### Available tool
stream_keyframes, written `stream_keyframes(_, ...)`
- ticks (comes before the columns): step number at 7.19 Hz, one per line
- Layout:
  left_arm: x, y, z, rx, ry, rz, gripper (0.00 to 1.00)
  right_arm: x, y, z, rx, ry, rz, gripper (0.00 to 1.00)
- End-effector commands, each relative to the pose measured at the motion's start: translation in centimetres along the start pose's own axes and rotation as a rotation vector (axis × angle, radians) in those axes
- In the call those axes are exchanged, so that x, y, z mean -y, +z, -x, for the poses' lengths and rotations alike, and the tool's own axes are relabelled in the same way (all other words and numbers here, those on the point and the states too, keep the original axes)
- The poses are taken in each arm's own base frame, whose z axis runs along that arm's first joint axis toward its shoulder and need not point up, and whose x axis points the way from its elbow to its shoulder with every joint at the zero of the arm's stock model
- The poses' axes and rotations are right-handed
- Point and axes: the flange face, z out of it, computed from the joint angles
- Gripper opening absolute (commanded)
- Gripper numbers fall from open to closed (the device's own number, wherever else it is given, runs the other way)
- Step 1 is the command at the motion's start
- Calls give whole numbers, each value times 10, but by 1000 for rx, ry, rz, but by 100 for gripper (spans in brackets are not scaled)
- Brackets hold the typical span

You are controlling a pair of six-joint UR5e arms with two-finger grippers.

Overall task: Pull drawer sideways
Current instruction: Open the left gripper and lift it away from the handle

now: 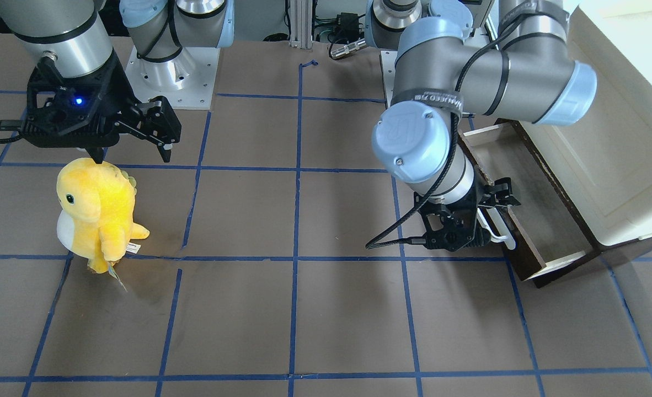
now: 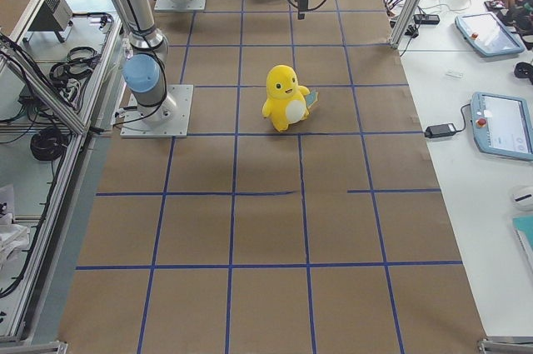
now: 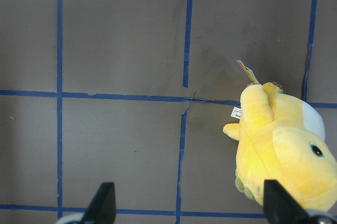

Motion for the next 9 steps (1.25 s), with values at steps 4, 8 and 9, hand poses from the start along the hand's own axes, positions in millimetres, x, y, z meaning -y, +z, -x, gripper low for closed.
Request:
stream_keyframes(4,-98,-100,65,-356,-30,-226,98,0,0,0,0,0,0,100)
stream_keyframes(8,-124,-96,86,-504,-25,-266,100,0,0,0,0,0,0,100)
stream_keyframes(9,-126,-94,89,-504,-25,-261,100,0,0,0,0,0,0,100)
